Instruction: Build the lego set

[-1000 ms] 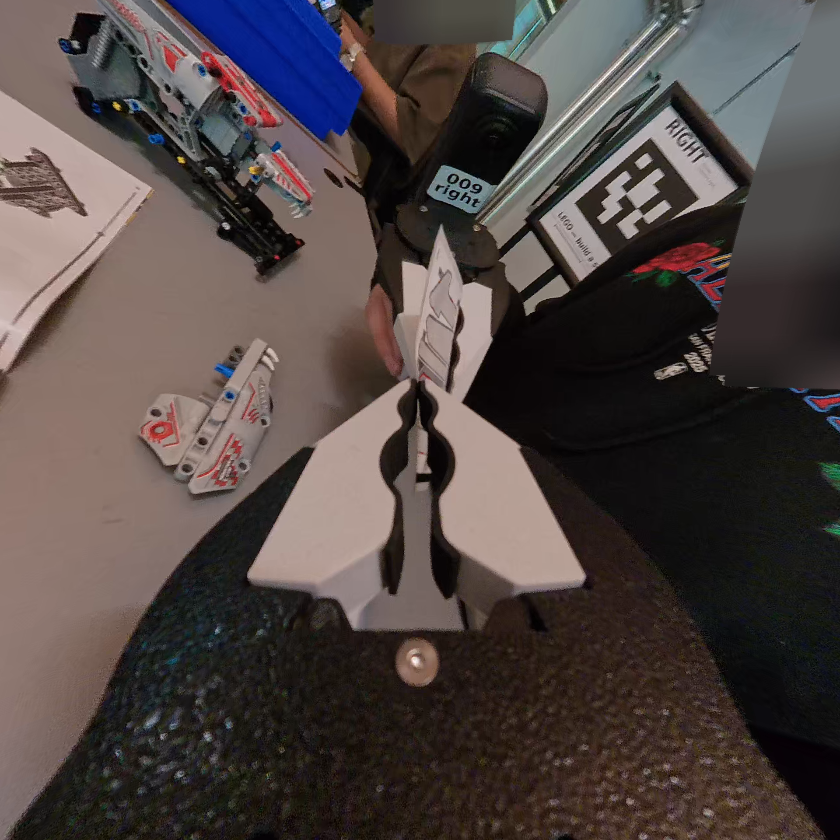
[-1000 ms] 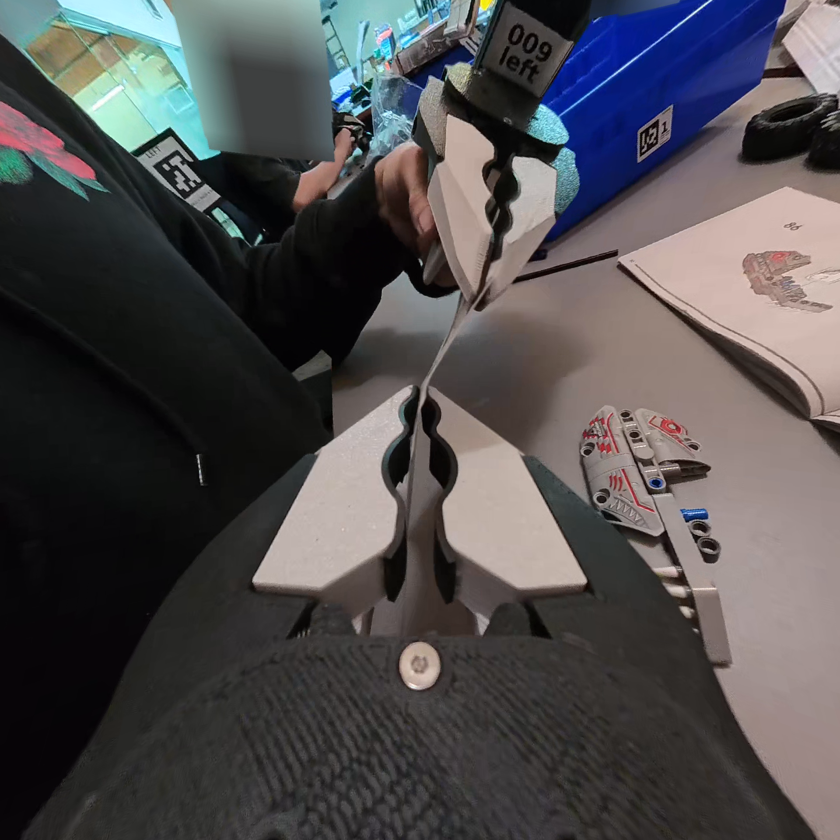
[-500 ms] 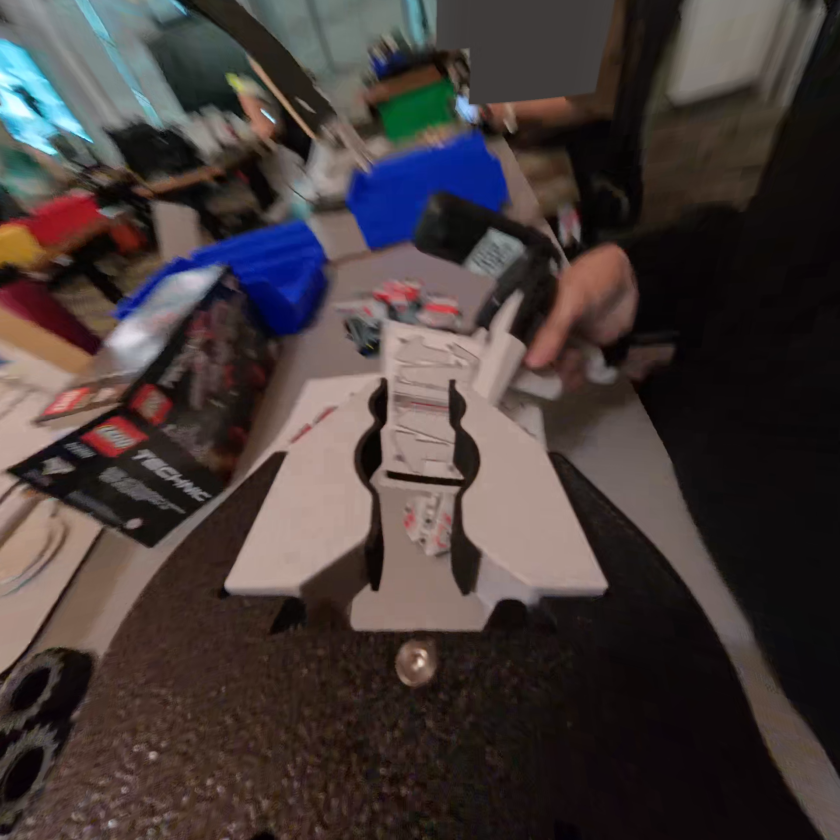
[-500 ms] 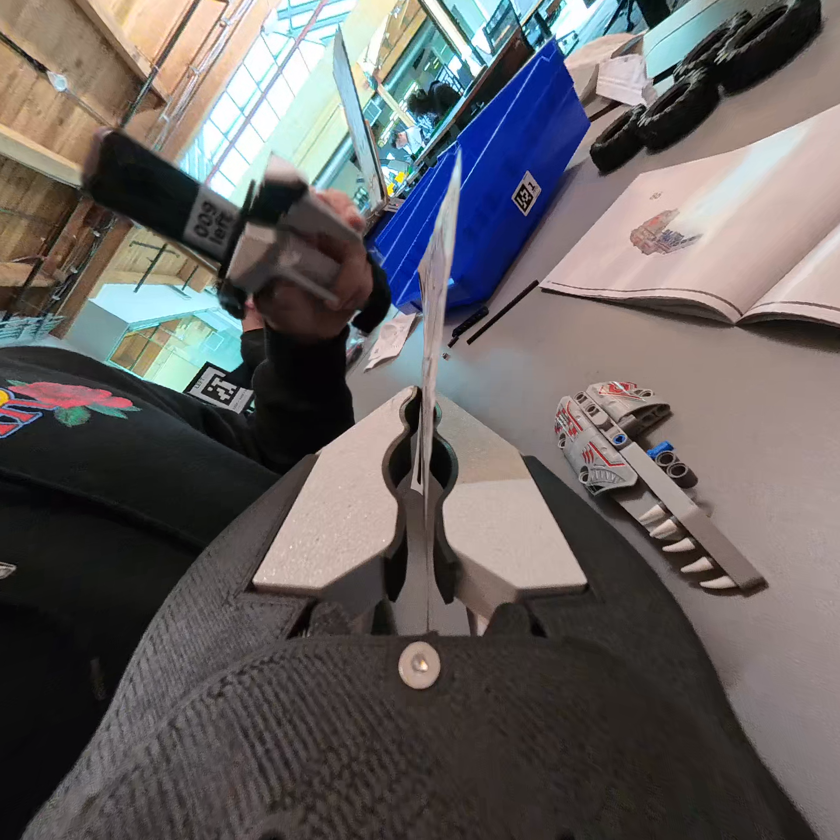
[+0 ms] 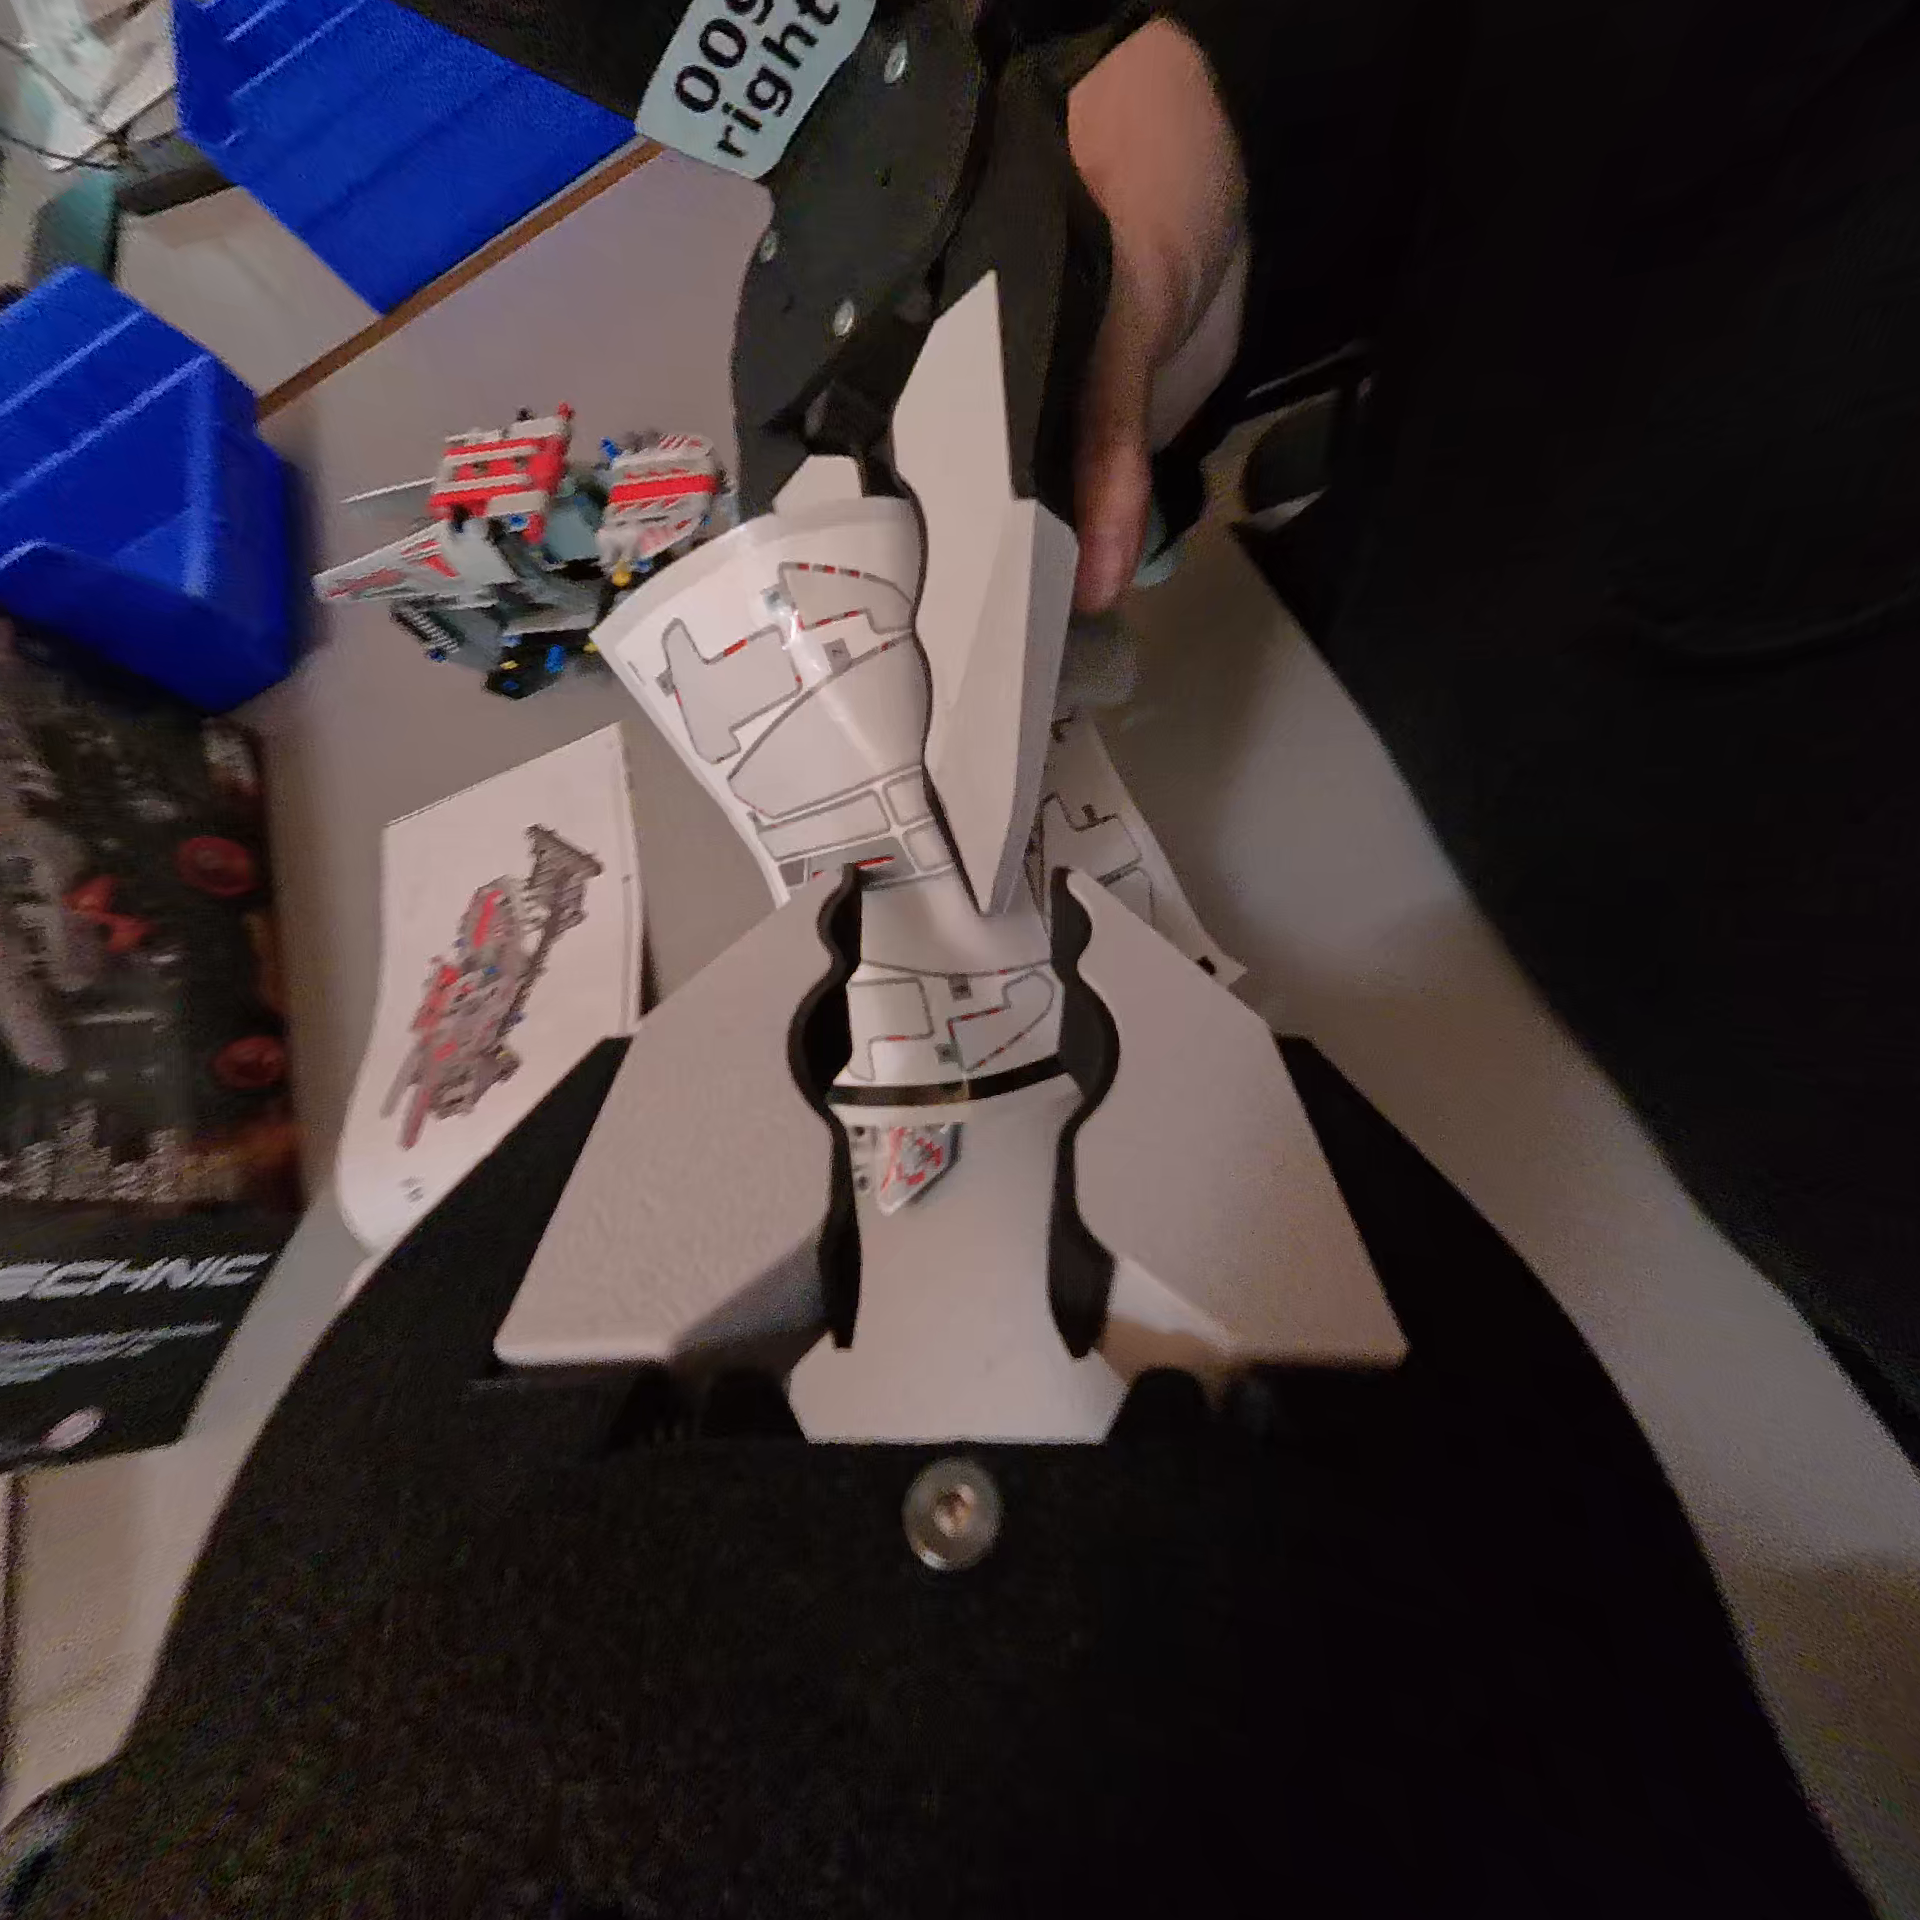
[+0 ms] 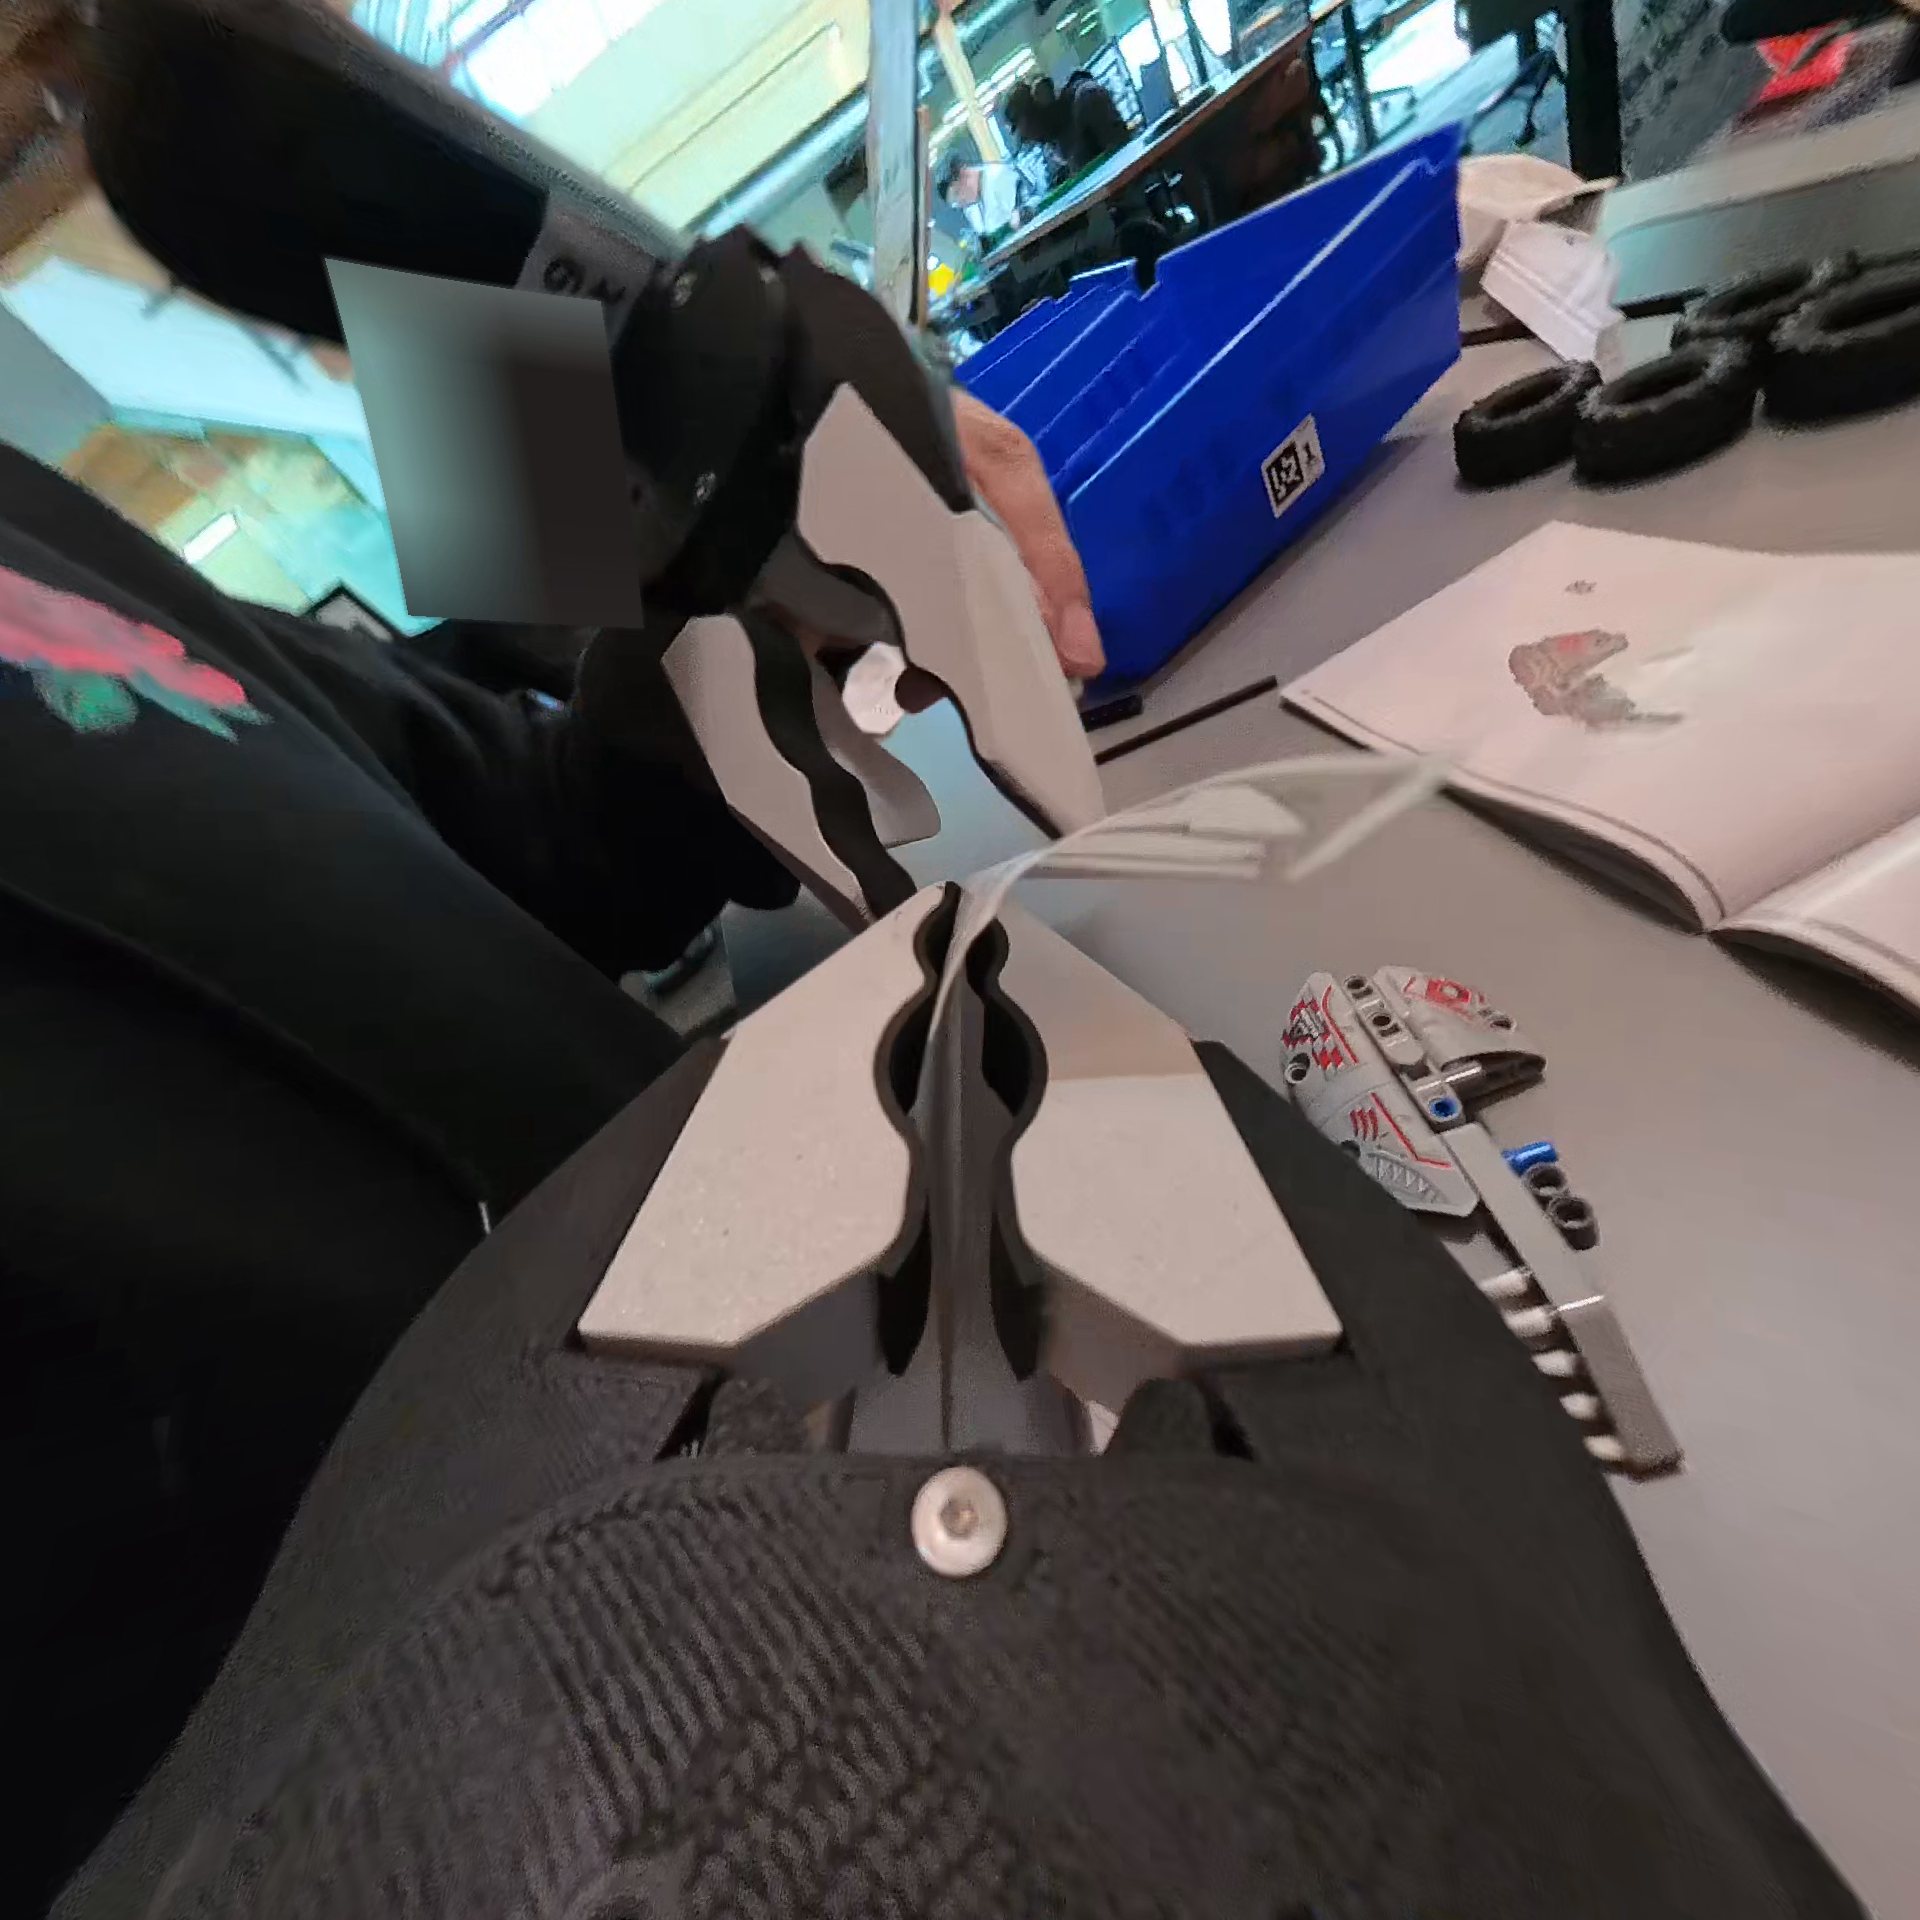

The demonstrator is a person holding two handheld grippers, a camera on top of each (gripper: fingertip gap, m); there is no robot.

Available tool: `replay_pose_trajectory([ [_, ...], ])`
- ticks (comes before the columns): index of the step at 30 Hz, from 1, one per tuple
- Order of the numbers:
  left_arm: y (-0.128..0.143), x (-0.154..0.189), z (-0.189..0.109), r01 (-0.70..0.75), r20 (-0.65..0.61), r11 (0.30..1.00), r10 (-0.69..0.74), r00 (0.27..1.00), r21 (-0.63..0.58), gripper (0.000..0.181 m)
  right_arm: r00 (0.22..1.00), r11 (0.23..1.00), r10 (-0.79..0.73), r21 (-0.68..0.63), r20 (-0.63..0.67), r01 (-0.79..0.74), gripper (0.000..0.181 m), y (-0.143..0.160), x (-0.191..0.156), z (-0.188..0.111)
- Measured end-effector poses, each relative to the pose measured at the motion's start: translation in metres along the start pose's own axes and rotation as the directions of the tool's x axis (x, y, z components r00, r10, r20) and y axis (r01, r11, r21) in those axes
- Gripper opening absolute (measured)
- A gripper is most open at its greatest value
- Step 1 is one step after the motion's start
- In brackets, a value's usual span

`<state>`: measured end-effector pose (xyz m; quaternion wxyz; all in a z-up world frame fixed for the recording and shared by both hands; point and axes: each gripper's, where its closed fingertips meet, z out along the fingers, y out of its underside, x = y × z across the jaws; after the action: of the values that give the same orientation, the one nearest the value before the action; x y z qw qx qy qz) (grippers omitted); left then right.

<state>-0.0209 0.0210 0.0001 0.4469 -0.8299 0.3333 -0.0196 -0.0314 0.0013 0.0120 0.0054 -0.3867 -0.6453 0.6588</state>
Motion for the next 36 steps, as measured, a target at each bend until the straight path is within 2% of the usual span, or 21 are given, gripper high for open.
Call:
replay_pose_trajectory([
  [2, -0.004, 0.003, -0.001, 0.042, -0.051, 0.998, -0.040, 0.998, 0.042, 0.036, 0.995, 0.995, -0.100, -0.017, 0.005, 0.100, 0.000, 0.001, -0.004, 0.000],
  [6, -0.016, -0.002, -0.013, 0.053, -0.033, 0.993, -0.050, 0.998, 0.102, 0.034, 0.976, 0.974, -0.215, -0.074, -0.029, 0.212, 0.000, 0.007, 0.000, -0.003],
  [10, -0.023, -0.002, -0.017, 0.022, 0.004, 0.995, -0.023, 1.000, 0.098, 0.032, 0.992, 0.993, -0.120, -0.013, -0.024, 0.120, 0.000, 0.000, 0.001, -0.005],
  [14, -0.005, -0.013, -0.009, 0.024, 0.071, 1.000, -0.023, 0.997, -0.008, 0.030, 1.000, 0.999, 0.002, 0.044, -0.003, -0.002, 0.000, -0.007, 0.005, -0.006],
  [15, -0.003, -0.016, -0.008, 0.034, 0.082, 0.999, -0.034, 0.996, -0.004, 0.030, 1.000, 0.998, 0.015, 0.055, -0.008, -0.015, 0.009, -0.008, 0.006, -0.007],
  [17, -0.011, -0.020, -0.009, 0.099, 0.066, 0.990, -0.106, 0.992, 0.103, 0.033, 1.000, 0.998, 0.006, 0.059, -0.003, -0.006, 0.002, -0.009, 0.005, -0.008],
  [19, -0.023, -0.031, -0.018, 0.247, 0.029, 0.934, -0.263, 0.964, 0.259, 0.035, 1.000, 0.998, -0.005, 0.067, -0.015, 0.006, 0.000, -0.011, 0.006, -0.010],
  [21, -0.037, -0.044, -0.033, 0.384, -0.049, 0.825, -0.401, 0.915, 0.414, 0.030, 1.000, 0.999, -0.009, 0.054, -0.006, 0.009, 0.000, -0.009, 0.006, -0.012],
  [22, -0.034, -0.054, -0.036, 0.443, -0.050, 0.780, -0.471, 0.881, 0.443, 0.029, 1.000, 0.998, -0.006, 0.061, -0.002, 0.006, 0.000, -0.009, 0.005, -0.013],
  [24, -0.021, -0.059, -0.033, 0.540, -0.082, 0.738, -0.559, 0.825, 0.405, 0.029, 1.000, 0.996, -0.007, 0.094, 0.030, 0.004, 0.000, -0.014, 0.000, -0.014],
  [26, -0.016, -0.049, -0.027, 0.620, -0.184, 0.700, -0.598, 0.780, 0.354, 0.028, 0.999, 0.994, -0.009, 0.105, 0.037, 0.005, 0.000, -0.016, -0.002, -0.014],
  [28, -0.023, -0.037, -0.027, 0.675, -0.316, 0.656, -0.596, 0.738, 0.337, 0.000, 1.000, 0.995, -0.005, 0.100, 0.027, 0.003, 0.000, -0.015, 0.001, -0.014],
  [30, -0.023, -0.034, -0.027, 0.724, -0.373, 0.613, -0.621, 0.689, 0.318, 0.000, 1.000, 0.995, 0.012, 0.099, 0.018, -0.013, 0.003, -0.015, 0.004, -0.014],
  [31, -0.020, -0.033, -0.026, 0.749, -0.394, 0.595, -0.638, 0.661, 0.293, 0.000, 1.000, 0.993, 0.023, 0.113, 0.010, -0.024, 0.012, -0.017, 0.007, -0.015],
  [34, -0.019, -0.034, -0.028, 0.804, -0.454, 0.525, -0.666, 0.592, 0.278, 0.000, 1.000, 0.991, 0.021, 0.135, 0.023, -0.024, 0.002, -0.021, 0.005, -0.017],
  [36, -0.017, -0.033, -0.026, 0.819, -0.467, 0.511, -0.675, 0.570, 0.261, 0.000, 1.000, 0.994, -0.005, 0.113, 0.007, 0.004, 0.000, -0.018, 0.007, -0.016],
])
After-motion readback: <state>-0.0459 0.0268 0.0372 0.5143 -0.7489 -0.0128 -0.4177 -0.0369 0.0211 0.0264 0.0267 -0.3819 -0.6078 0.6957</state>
